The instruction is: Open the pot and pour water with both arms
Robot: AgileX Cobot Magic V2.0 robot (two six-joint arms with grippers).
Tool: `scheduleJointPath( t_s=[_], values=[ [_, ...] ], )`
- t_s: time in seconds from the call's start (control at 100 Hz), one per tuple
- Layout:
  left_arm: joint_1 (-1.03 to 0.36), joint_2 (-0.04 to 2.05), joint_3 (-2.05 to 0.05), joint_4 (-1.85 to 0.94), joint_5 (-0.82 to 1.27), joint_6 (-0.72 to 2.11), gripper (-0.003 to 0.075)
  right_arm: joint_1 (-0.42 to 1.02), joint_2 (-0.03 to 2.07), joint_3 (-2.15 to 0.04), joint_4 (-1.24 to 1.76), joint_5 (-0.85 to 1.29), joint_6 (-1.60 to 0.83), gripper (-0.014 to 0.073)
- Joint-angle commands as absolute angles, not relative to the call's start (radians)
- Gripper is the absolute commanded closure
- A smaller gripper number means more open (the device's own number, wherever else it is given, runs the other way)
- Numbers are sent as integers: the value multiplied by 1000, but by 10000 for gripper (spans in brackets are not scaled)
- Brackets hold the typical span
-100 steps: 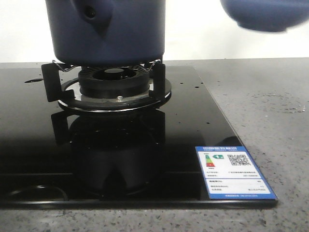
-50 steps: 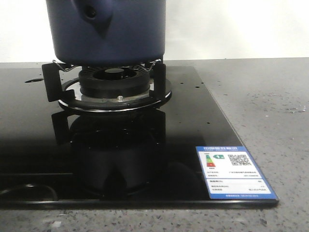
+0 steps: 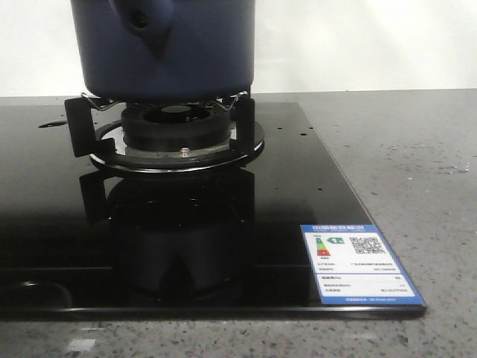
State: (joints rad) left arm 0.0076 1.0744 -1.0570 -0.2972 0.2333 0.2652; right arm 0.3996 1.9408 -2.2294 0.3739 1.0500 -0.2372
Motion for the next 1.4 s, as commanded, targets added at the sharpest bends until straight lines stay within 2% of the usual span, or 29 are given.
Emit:
scheduleJointPath(
  t_s=[0.0, 0.45, 0.8, 1.26, 1.39],
  values=[
    [10, 1058, -1098, -305, 146, 264, 321, 408, 1877, -2228, 403, 894, -269, 634],
    [10, 1058, -1098, -305, 147, 264, 321, 459, 1709, -1846, 403, 363, -419, 634],
    [10, 1058, -1098, -305, 147, 264, 321, 497, 1607, -1550, 379, -82, -427, 636],
    [10, 1058, -1098, -305, 147, 264, 321, 557, 1574, -1337, 354, -538, -427, 636],
    [10, 1058, -1098, -305, 147, 264, 321, 570, 1574, -1325, 333, -608, -424, 636]
  ],
)
